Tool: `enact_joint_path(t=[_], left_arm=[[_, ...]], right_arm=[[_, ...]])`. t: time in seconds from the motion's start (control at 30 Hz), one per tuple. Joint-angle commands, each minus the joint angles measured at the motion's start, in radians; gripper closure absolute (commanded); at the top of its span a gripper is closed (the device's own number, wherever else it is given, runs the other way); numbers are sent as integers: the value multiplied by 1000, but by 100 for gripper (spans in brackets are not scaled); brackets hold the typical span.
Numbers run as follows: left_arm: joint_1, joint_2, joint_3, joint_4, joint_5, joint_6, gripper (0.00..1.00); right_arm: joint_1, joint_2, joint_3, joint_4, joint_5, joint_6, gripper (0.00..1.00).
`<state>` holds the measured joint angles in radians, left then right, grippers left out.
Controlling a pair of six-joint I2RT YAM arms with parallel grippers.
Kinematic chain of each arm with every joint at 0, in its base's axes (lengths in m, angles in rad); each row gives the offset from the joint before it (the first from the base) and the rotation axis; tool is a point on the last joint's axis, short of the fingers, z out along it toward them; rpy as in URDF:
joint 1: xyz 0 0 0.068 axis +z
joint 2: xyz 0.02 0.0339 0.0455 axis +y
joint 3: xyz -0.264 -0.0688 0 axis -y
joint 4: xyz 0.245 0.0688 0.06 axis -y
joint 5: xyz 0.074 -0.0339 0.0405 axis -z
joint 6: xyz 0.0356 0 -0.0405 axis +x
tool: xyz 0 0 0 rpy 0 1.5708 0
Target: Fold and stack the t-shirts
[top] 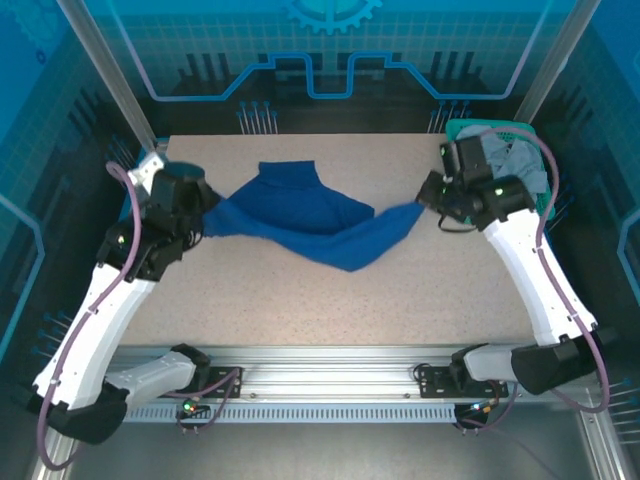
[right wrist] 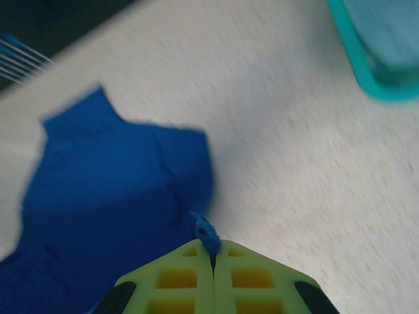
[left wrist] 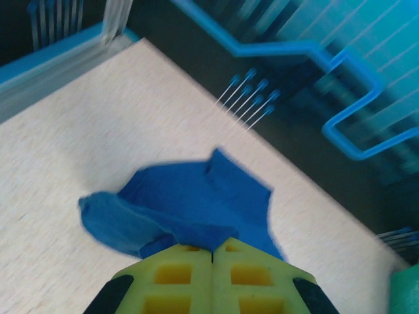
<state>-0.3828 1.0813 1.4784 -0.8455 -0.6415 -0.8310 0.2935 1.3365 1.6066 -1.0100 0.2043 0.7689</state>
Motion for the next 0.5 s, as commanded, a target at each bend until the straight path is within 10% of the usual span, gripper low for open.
enact_joint_path(t=[0.0, 0.47], left_arm=[[24, 24, 155, 185, -20, 167, 100], [25, 26, 500, 446, 116, 412, 100]], right_arm=[[-20, 25, 196, -5, 4, -81, 100], [-24, -178, 401, 113, -26, -133, 100]])
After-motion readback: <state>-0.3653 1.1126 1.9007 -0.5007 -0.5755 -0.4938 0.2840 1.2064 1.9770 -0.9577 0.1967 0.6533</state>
